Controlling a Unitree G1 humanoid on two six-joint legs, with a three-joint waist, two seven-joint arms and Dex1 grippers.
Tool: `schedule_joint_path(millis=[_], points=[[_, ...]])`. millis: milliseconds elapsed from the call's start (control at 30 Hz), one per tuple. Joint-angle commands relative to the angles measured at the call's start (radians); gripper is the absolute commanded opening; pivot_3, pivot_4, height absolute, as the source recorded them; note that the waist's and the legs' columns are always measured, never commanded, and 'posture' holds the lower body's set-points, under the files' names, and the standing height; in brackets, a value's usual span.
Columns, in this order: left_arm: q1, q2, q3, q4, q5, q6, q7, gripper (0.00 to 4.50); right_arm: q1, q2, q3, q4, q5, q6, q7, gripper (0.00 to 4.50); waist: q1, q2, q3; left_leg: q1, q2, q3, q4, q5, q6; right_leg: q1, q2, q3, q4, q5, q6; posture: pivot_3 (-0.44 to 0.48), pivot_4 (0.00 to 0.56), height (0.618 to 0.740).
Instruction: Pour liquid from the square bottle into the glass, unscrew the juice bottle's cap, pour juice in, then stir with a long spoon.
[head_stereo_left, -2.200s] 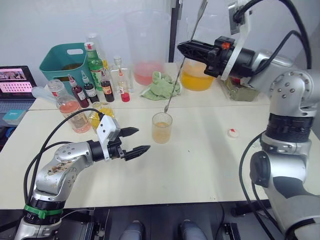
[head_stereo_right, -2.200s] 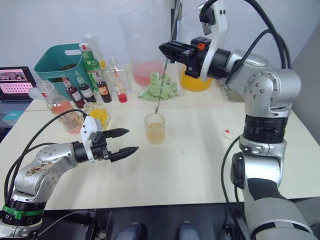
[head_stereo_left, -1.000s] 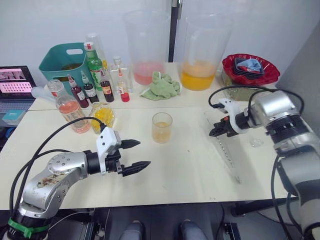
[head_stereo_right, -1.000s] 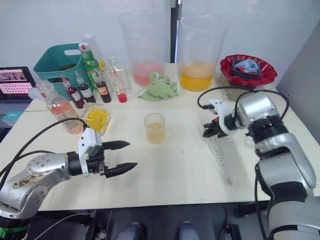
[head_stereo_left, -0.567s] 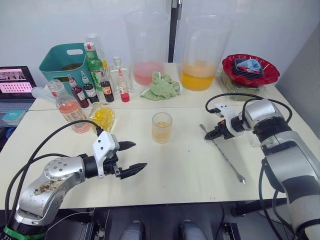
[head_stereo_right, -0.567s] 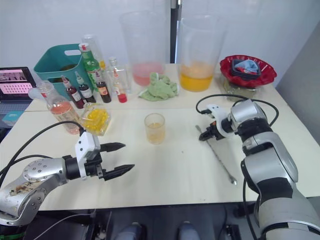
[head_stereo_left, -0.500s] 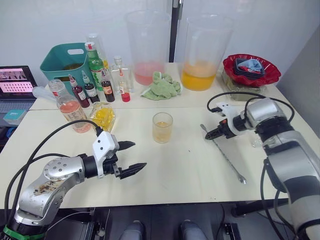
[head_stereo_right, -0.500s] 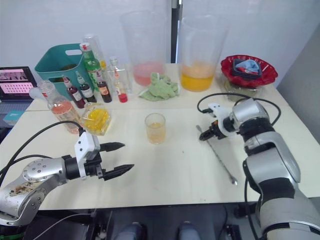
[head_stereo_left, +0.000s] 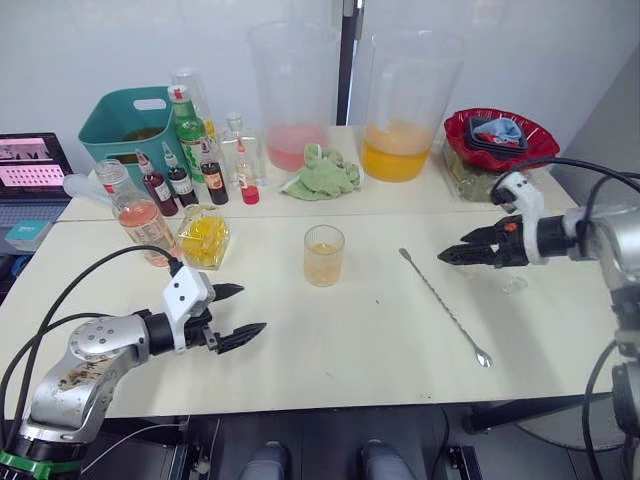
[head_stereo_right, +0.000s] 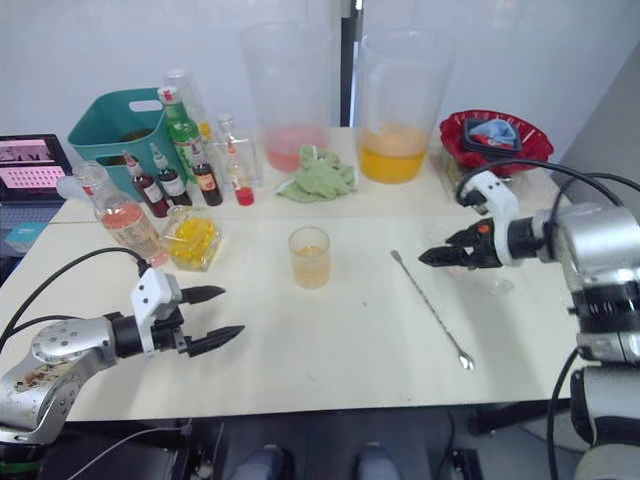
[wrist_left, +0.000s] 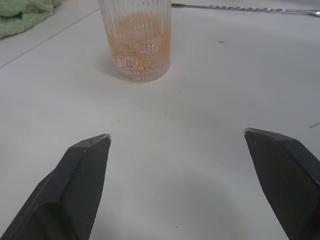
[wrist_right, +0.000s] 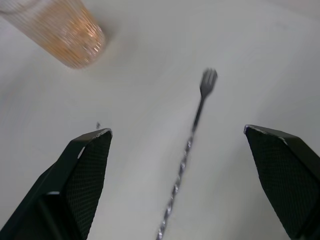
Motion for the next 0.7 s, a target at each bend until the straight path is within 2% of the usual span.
schedule_joint_path(millis=[33, 200, 333, 500, 700], points=[[0.007, 0.016, 0.050, 0.043, 0.014, -0.056, -0.023, 4.50, 0.150, 0.022, -0.234, -0.190, 0.082, -0.080, -0.048, 4.47, 0.005, 0.000, 0.000, 0.000, 0.000, 0.000, 0.000, 0.000, 0.000, 0.000, 0.000, 0.000, 0.000, 0.000, 0.000, 0.000, 0.150, 0.740], [0.032, 0.020, 0.100, 0.101, 0.015, -0.099, -0.039, 4.50, 0.402, 0.111, -0.433, -0.364, 0.106, -0.241, -0.138, 4.47, 0.016, 0.000, 0.000, 0.001, 0.000, 0.001, 0.001, 0.000, 0.000, 0.001, 0.000, 0.001, 0.000, 0.000, 0.000, 0.000, 0.150, 0.740], [0.068, 0.023, 0.148, 0.156, 0.038, -0.135, -0.029, 4.50, 0.581, 0.188, -0.531, -0.376, 0.157, -0.342, -0.117, 4.47, 0.021, -0.001, -0.001, 0.002, 0.001, 0.000, 0.000, 0.000, 0.000, 0.003, 0.000, 0.000, 0.000, 0.000, 0.000, 0.000, 0.150, 0.740], [0.087, 0.014, 0.180, 0.223, 0.074, -0.202, -0.012, 4.50, 0.694, 0.231, -0.553, -0.324, 0.138, -0.531, -0.117, 4.47, 0.019, -0.001, -0.001, 0.005, 0.001, 0.002, 0.001, 0.000, 0.000, 0.004, 0.000, 0.001, 0.000, 0.000, 0.000, 0.000, 0.150, 0.740], [0.085, 0.001, 0.208, 0.258, 0.074, -0.241, 0.006, 4.50, 0.779, 0.246, -0.516, -0.299, 0.118, -0.660, -0.136, 4.47, 0.019, -0.001, -0.001, 0.014, 0.002, 0.001, -0.001, 0.000, 0.000, 0.016, 0.001, 0.000, -0.008, 0.000, 0.000, 0.000, 0.150, 0.740]])
